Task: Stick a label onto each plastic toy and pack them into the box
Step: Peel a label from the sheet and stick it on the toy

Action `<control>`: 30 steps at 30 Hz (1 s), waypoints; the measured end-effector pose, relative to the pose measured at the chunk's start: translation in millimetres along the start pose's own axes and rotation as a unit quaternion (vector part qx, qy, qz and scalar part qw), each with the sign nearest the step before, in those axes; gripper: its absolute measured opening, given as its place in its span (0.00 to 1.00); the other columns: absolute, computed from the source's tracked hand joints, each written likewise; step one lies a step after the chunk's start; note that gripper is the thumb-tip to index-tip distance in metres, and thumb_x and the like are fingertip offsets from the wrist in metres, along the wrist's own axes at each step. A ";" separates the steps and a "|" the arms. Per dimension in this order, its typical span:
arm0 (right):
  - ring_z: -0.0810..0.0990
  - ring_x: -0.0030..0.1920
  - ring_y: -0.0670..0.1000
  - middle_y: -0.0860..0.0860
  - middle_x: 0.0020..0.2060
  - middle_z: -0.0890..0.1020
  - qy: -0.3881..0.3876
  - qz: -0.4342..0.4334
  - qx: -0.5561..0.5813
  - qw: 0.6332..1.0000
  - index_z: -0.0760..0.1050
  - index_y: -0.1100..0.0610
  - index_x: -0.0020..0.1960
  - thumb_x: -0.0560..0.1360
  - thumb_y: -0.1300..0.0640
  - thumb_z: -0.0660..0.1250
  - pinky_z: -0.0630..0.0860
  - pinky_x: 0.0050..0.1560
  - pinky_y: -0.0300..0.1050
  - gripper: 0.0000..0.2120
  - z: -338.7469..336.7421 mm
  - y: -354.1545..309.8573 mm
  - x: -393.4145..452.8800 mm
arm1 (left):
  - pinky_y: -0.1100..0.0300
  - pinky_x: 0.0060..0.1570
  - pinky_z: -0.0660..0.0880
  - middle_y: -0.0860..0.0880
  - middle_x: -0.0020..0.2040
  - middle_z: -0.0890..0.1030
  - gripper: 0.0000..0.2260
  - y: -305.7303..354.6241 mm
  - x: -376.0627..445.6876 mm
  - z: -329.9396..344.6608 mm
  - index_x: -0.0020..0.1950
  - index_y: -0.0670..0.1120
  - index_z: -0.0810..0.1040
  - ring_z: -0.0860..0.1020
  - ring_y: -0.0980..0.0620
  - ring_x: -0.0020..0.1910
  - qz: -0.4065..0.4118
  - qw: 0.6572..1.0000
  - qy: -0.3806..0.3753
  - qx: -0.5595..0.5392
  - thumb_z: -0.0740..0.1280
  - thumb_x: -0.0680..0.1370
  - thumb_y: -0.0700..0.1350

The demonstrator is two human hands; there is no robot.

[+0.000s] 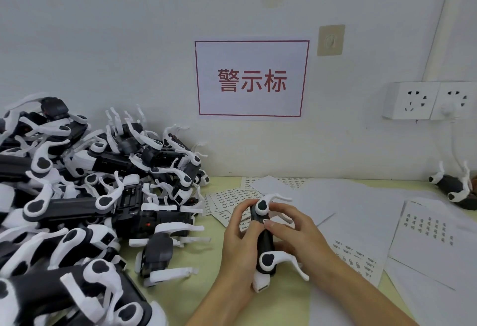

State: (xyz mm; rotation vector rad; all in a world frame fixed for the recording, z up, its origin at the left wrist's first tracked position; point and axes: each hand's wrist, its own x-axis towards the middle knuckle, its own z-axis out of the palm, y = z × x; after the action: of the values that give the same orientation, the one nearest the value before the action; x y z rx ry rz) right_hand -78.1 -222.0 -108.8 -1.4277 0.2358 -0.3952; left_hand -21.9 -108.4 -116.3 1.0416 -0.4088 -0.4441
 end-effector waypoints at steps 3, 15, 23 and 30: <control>0.85 0.52 0.62 0.60 0.58 0.82 -0.033 0.030 0.055 0.997 0.77 0.54 0.64 0.75 0.64 0.70 0.80 0.55 0.59 0.18 -4.9 -2.8 1.0 | 0.53 0.39 0.80 0.41 0.49 0.85 0.19 0.7 -0.8 0.8 0.59 0.55 0.79 0.83 0.44 0.43 0.002 1.000 -0.004 0.018 0.64 0.75 0.35; 0.82 0.53 0.67 0.63 0.52 0.82 -0.090 -0.031 0.120 0.988 0.79 0.59 0.59 0.75 0.57 0.70 0.79 0.55 0.64 0.14 -13.6 1.4 0.1 | 0.55 0.39 0.79 0.39 0.54 0.84 0.21 3.1 -5.0 0.5 0.60 0.59 0.79 0.83 0.44 0.44 -0.042 0.998 -0.032 -0.023 0.69 0.69 0.42; 0.84 0.44 0.57 0.60 0.48 0.84 0.063 -0.048 0.170 0.982 0.83 0.60 0.49 0.64 0.54 0.78 0.80 0.46 0.50 0.16 -19.3 1.3 4.8 | 0.55 0.34 0.76 0.39 0.45 0.81 0.09 5.6 -3.6 0.2 0.52 0.51 0.80 0.81 0.42 0.38 -0.033 0.999 0.001 -0.030 0.69 0.72 0.46; 0.82 0.38 0.48 0.58 0.47 0.83 0.194 -0.045 0.147 0.969 0.77 0.56 0.56 0.76 0.55 0.72 0.76 0.36 0.41 0.11 -18.9 7.8 10.9 | 0.50 0.45 0.81 0.38 0.53 0.79 0.14 1.4 -2.4 -1.6 0.56 0.44 0.74 0.82 0.44 0.46 -0.008 0.998 0.044 -0.054 0.72 0.73 0.39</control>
State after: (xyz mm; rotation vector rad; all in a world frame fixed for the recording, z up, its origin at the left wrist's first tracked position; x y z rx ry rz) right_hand -74.5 -242.9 -118.2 -1.0633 0.4124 -0.7539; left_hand -22.8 -105.4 -116.0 0.9561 -0.2940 -0.4290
